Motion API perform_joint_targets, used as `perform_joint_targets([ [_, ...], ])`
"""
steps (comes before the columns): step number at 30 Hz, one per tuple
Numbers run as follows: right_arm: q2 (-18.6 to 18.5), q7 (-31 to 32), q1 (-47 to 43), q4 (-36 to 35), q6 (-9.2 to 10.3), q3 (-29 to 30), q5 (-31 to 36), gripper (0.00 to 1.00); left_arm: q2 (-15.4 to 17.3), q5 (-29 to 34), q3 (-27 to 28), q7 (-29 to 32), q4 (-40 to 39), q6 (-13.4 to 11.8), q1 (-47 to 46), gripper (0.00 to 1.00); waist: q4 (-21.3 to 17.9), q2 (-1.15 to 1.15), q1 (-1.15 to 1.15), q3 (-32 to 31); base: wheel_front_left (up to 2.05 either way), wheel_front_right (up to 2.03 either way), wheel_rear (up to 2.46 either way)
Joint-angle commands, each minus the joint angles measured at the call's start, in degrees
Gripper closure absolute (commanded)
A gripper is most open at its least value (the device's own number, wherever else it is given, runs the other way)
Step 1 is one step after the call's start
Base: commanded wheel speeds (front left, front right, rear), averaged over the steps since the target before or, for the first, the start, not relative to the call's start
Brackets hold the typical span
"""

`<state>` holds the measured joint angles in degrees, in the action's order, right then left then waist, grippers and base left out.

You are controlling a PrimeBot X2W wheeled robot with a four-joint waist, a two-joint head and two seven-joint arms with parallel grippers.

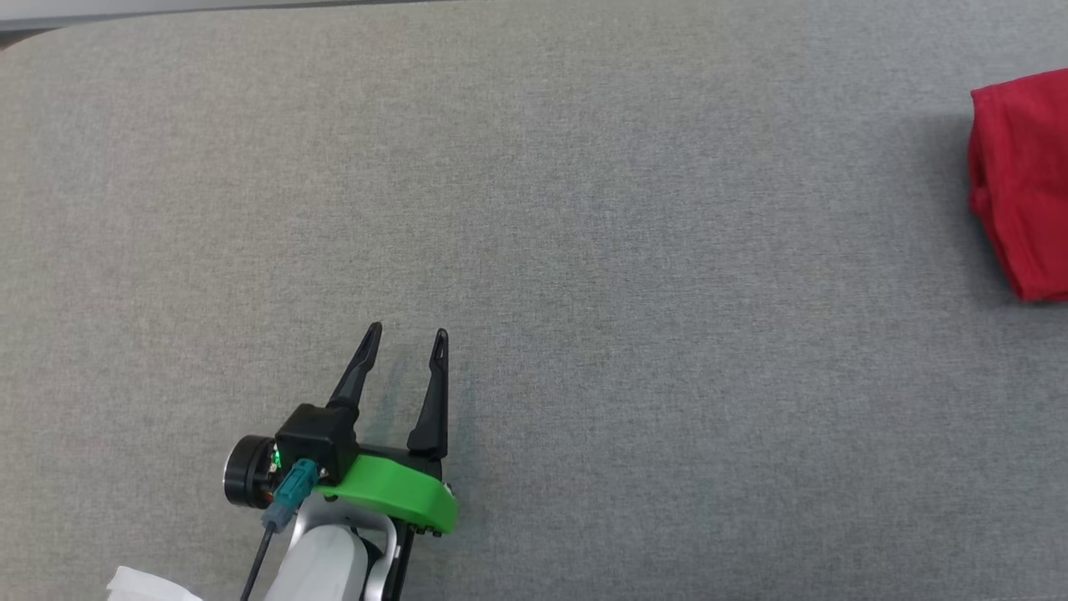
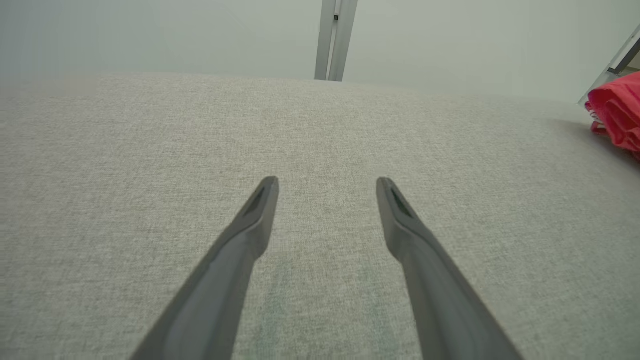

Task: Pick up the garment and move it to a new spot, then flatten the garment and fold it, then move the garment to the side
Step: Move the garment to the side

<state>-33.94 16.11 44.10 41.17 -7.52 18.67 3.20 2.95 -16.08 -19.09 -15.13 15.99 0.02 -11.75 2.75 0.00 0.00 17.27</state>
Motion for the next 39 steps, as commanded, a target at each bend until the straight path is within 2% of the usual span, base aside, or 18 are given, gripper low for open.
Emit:
perform_joint_targets([
  [1,-0.07,-1.8,1.27,0.64,0.06,1.24,1.87,0.0,0.26,0.59,0.14,0.02,0.07,0.23,-1.16,0.0,1.43,0.0,0.0,1.52,0.0,0.0,0.0],
  [8,3.28,-7.09,3.33,3.84,0.06,5.8,8.27,0.0,0.22,0.82,0.38,0.02,0.25,0.2,-1.35,0.0,1.69,0.0,0.0,1.77,0.0,0.0,0.0],
  [15,6.24,-11.91,5.43,5.19,0.06,3.1,8.89,0.0,0.19,0.5,1.1,0.02,0.48,0.0,-1.57,0.0,0.14,0.0,0.0,0.67,0.0,0.0,0.0],
  [19,7.82,-15.23,6.32,5.72,0.06,-0.43,6.54,0.0,0.18,-0.16,2.16,0.02,0.48,-0.36,-2.16,0.0,-0.8,0.0,0.0,-0.68,0.0,0.0,0.0],
  [24,11.63,-19.83,4.87,5.46,0.06,-5.15,1.57,0.0,0.12,-1.58,4.97,0.02,0.76,-1.1,-3.16,0.0,-2.06,0.0,0.0,-3.9,0.0,0.0,0.0],
  [34,19.34,-27.07,-1.87,5.35,0.06,-12.08,-7.36,0.0,0.05,-3.82,10.76,0.02,3.27,-1.28,-1.78,0.0,-2.95,0.0,0.0,-10.49,0.0,0.0,0.0],
  [39,22.93,-29.74,-6.89,2.73,0.06,-14.42,-12.4,0.0,0.01,-4.67,10.59,0.02,4.44,-1.87,0.12,0.0,-2.75,0.0,0.0,-13.21,0.0,0.0,0.0],
])
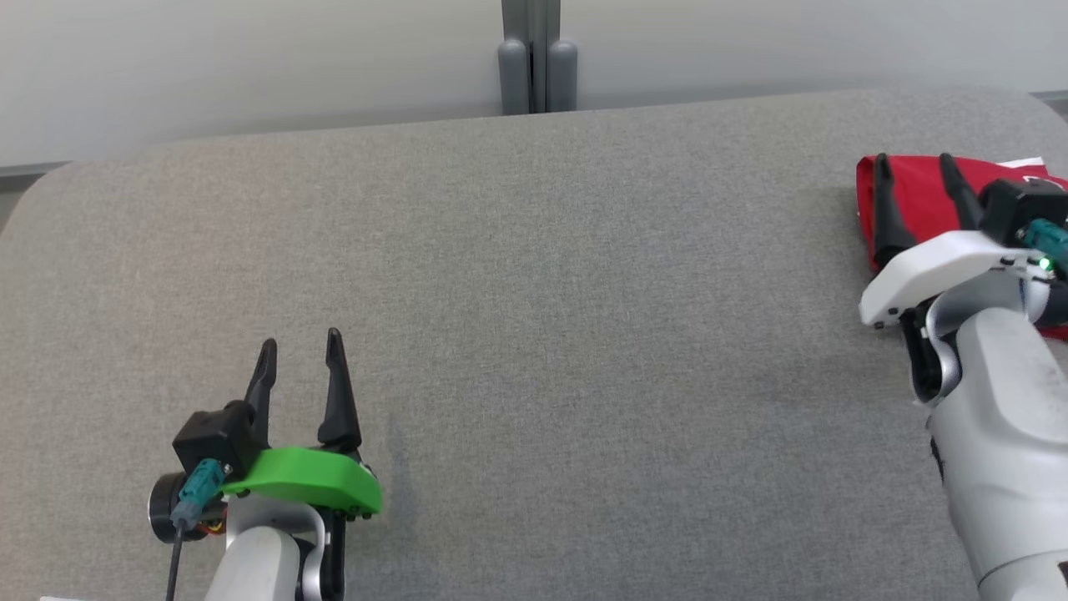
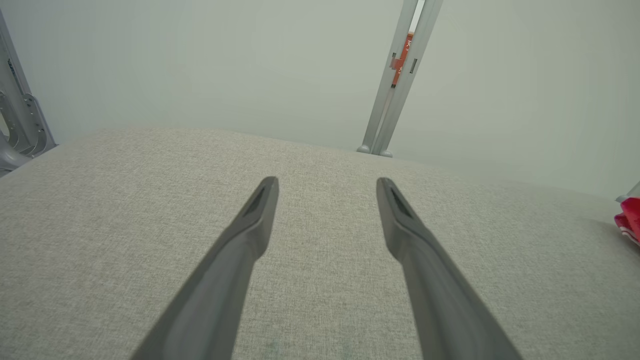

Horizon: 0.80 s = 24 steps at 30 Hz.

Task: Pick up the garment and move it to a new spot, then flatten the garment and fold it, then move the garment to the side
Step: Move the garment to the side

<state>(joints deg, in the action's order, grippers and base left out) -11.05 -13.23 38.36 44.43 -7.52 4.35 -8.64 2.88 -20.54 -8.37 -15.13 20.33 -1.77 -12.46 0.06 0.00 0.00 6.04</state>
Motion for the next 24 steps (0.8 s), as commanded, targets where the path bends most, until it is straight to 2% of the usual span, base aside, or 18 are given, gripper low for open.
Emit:
perform_joint_targets([
  [1,0.86,-0.81,-2.57,-1.65,0.06,-0.59,-1.14,0.0,0.08,-0.42,-0.3,0.01,0.24,-0.1,1.15,0.0,0.01,0.0,0.0,-2.49,0.0,0.0,0.0],
  [6,4.34,-1.65,-9.72,-8.5,0.06,-2.5,-3.17,0.0,0.08,0.0,-1.33,0.02,1.12,-1.09,2.71,0.0,0.24,0.0,0.0,-4.16,0.0,0.0,0.0],
  [13,7.24,-1.96,-20.72,-19.94,0.06,-3.51,-1.65,0.0,0.09,0.24,-1.81,0.01,0.49,-1.43,4.81,0.0,0.49,0.0,0.0,-5.45,0.0,0.0,0.0],
  [18,8.0,-1.52,-27.77,-25.67,0.06,-3.18,-1.87,0.0,0.08,0.65,-1.8,0.02,-0.81,-1.95,6.86,0.0,0.74,0.0,0.0,-6.17,0.0,0.0,0.0],
  [24,8.06,-1.5,-33.29,-29.93,0.04,-6.74,-5.96,0.0,0.09,0.72,-2.6,0.02,-1.48,-2.83,9.11,0.0,0.91,0.0,0.0,-6.75,0.0,0.0,0.0],
])
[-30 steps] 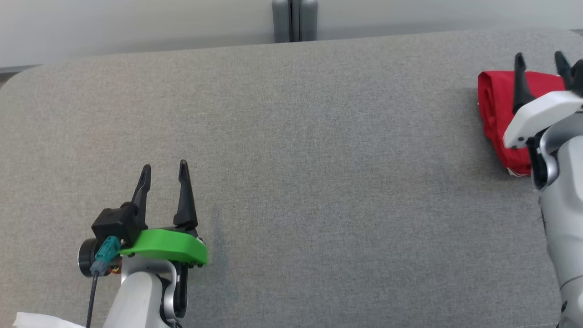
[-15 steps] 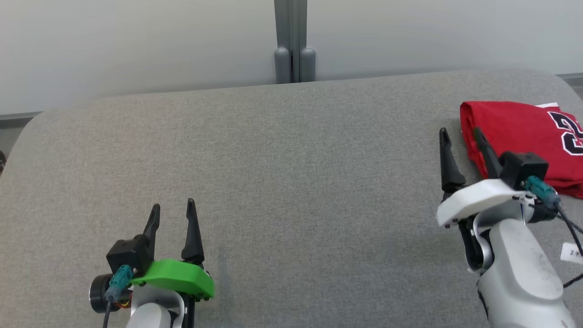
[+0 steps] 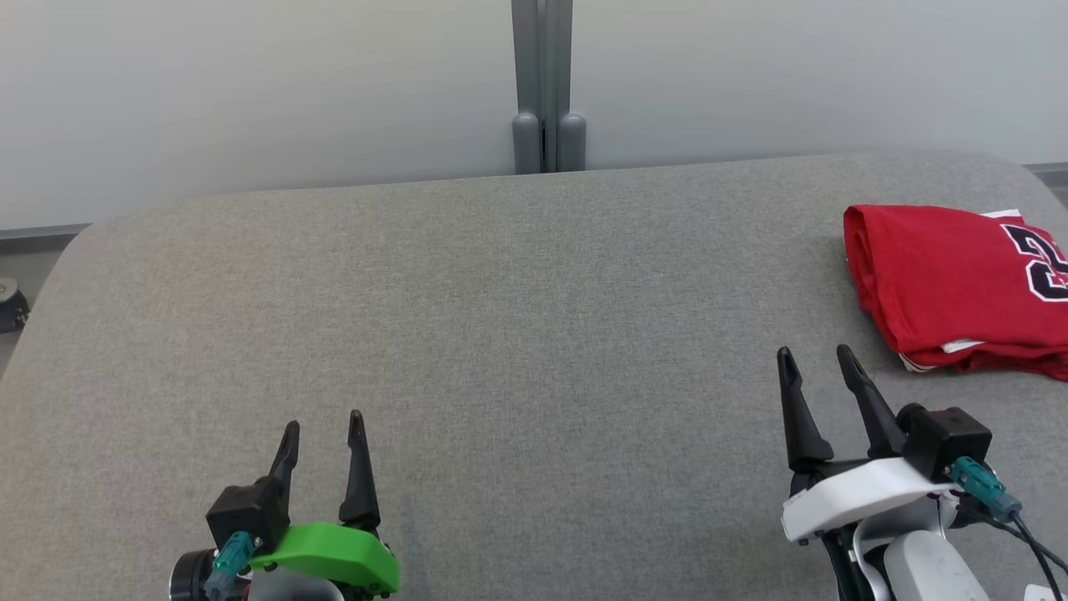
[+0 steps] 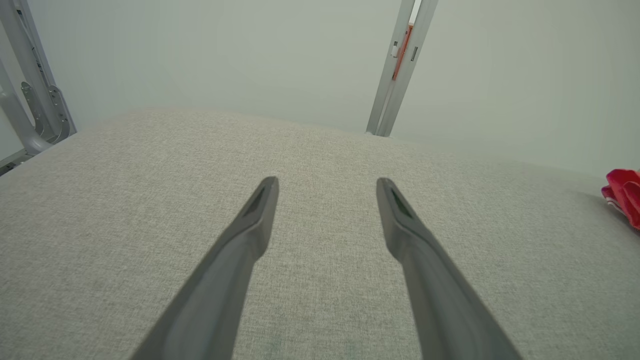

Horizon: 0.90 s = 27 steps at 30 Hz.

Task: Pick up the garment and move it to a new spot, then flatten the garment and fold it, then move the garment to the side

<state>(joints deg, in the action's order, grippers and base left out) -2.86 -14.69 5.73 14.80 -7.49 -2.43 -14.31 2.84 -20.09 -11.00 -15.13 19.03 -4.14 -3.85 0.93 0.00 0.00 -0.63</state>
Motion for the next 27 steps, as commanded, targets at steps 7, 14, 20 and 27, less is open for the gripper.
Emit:
perform_joint_targets([
  [7,-0.1,0.33,-3.4,-2.15,0.01,-1.81,-0.68,0.0,0.13,0.68,-0.89,0.02,-0.82,-1.53,1.71,0.0,0.71,0.0,0.0,-0.51,0.0,0.0,0.0],
  [14,-0.09,0.6,-4.45,-2.18,0.01,-1.45,-0.3,0.0,0.13,1.26,-1.1,0.02,-0.6,-1.61,1.93,0.0,1.33,0.0,0.0,-0.73,0.0,0.0,0.0],
  [20,-0.09,0.9,-4.41,-1.83,0.01,-1.01,-0.04,0.0,0.13,1.81,-1.21,0.02,-0.43,-1.7,2.08,0.0,1.32,0.0,0.0,-0.87,0.0,0.0,0.0],
  [27,-0.09,1.28,-4.38,-1.57,0.01,-0.54,0.07,0.0,0.13,1.9,-1.29,0.02,-0.16,-1.61,1.98,0.0,1.25,0.0,0.0,-0.91,0.0,0.0,0.0],
])
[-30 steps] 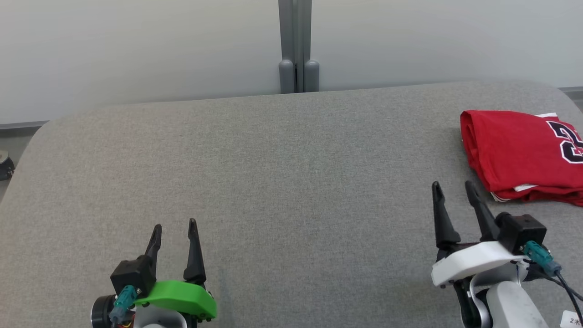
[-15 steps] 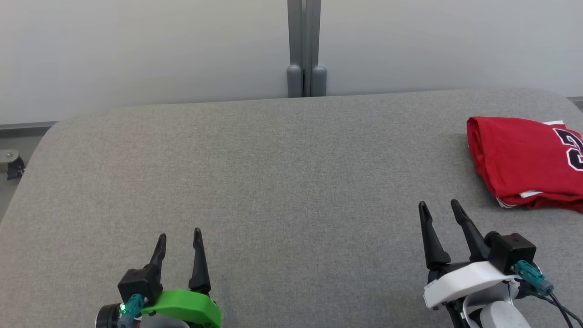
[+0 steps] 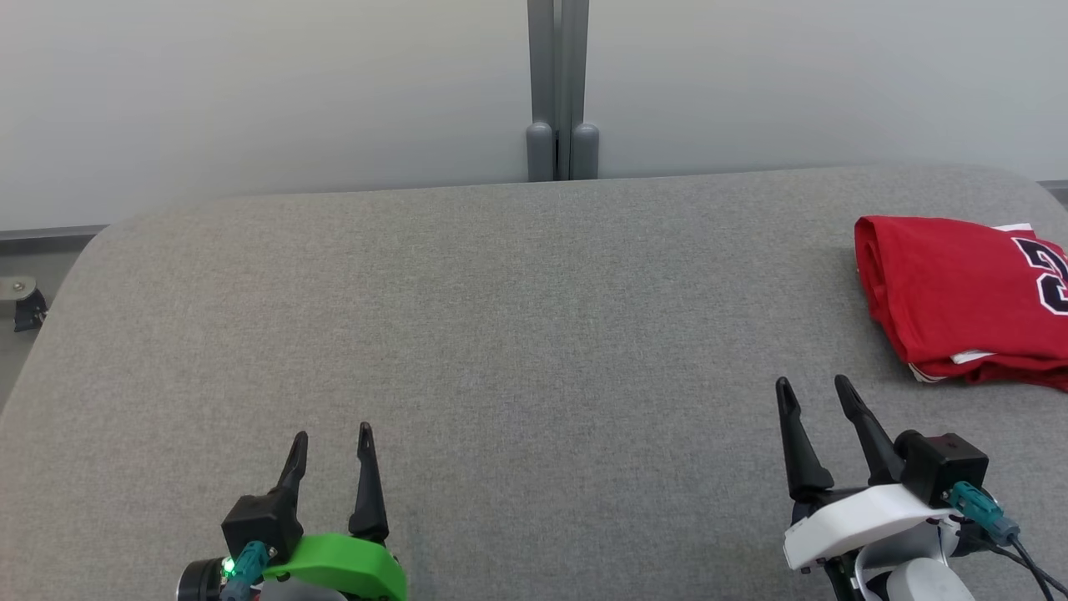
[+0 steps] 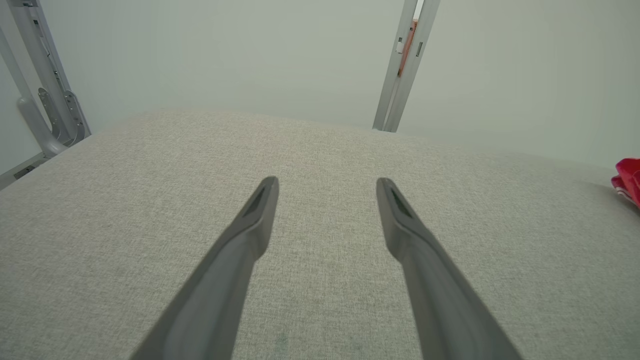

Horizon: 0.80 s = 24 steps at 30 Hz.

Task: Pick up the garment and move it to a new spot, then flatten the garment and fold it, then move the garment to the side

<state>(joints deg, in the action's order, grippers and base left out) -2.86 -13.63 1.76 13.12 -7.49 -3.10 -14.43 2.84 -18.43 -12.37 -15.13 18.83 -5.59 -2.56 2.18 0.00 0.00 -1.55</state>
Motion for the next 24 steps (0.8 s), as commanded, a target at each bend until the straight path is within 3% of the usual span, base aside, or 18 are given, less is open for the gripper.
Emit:
perform_joint_targets([
  [1,-0.09,0.26,-0.43,0.11,0.01,0.2,0.19,0.0,0.13,0.31,0.1,0.02,-0.04,-0.19,0.62,0.0,0.02,0.0,0.0,0.03,0.0,0.0,0.0],
  [16,-0.09,0.53,-0.56,-0.14,0.01,0.41,0.27,0.0,0.13,0.11,0.31,0.02,-0.67,-0.27,0.77,0.0,0.12,0.0,0.0,0.18,0.0,0.0,0.0],
  [17,0.0,0.43,-0.1,-0.03,0.0,0.35,0.02,1.0,0.0,0.25,0.16,0.02,-0.51,-0.19,0.04,1.0,0.12,0.0,0.0,0.18,0.0,0.0,0.0],
  [24,0.14,1.48,-0.45,1.31,0.0,0.73,-4.53,1.0,-0.01,-4.01,1.03,1.26,0.67,0.55,0.19,1.0,0.05,0.0,0.0,0.23,0.0,0.0,0.0],
])
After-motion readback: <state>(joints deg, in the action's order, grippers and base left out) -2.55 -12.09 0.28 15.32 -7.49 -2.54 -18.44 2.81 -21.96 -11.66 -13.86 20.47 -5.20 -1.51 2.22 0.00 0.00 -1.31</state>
